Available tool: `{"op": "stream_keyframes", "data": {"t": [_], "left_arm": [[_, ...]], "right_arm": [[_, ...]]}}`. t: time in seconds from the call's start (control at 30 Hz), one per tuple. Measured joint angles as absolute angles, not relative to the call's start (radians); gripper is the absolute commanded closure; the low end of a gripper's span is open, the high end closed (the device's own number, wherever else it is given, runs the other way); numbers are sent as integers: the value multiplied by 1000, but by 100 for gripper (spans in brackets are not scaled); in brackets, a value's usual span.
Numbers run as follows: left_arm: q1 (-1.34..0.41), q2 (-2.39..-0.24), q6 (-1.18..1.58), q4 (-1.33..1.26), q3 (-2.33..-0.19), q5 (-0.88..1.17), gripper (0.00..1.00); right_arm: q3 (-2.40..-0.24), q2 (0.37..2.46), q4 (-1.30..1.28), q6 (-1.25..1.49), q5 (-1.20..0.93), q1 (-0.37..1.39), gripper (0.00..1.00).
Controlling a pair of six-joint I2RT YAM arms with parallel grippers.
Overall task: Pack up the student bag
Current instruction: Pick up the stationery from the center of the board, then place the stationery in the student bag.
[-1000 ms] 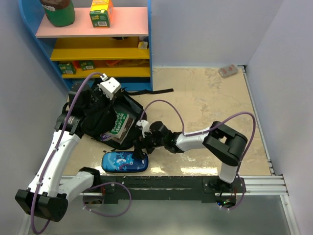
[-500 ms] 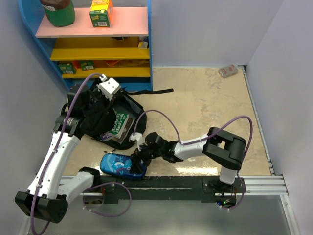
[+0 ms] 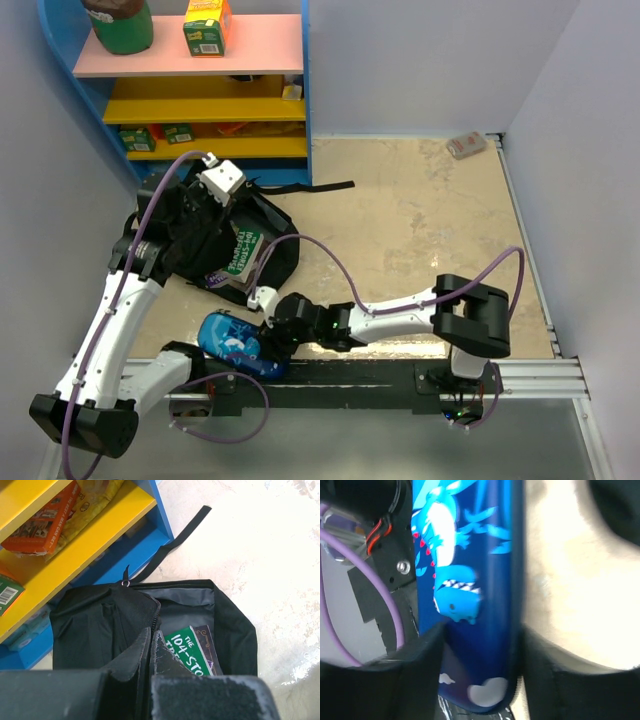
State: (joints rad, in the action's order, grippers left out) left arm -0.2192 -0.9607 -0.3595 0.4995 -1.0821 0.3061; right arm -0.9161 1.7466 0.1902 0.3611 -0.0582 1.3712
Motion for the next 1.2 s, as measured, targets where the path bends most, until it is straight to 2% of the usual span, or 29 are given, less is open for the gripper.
{"op": "stream_keyframes", "data": {"t": [0.03, 0.1, 0.13, 0.4, 0.6, 0.77, 0.9, 1.07, 1.2], "left_arm": [[-219, -960, -360, 501, -1082, 306, 100], [-219, -959, -360, 503, -1082, 306, 100], [-219, -958, -360, 503, -1082, 306, 100], [-219, -956, -360, 503, -1082, 302, 100], [-219, -952, -360, 498, -1082, 276, 100], [-219, -952, -359, 489, -1082, 251, 100], [-219, -952, -359, 492, -1082, 257, 100], [-219, -952, -359, 501, -1082, 286, 100], [-219, -952, -354, 513, -1082, 336, 100]], "right_arm": [[-924, 1740, 178, 363, -39, 1373, 82], [-939, 1721, 155, 362, -13, 1378, 98], [-946, 1711, 148, 364, -6, 1383, 100], [-956, 1651, 75, 354, 39, 1427, 100], [-952, 1552, -71, 334, 110, 1422, 100], [-951, 1407, -170, 305, 162, 1340, 100], [-951, 1304, -200, 261, 226, 1209, 100], [-988, 1327, -234, 195, 302, 1110, 100], [-1100, 1465, -236, 124, 336, 1068, 100]]}}
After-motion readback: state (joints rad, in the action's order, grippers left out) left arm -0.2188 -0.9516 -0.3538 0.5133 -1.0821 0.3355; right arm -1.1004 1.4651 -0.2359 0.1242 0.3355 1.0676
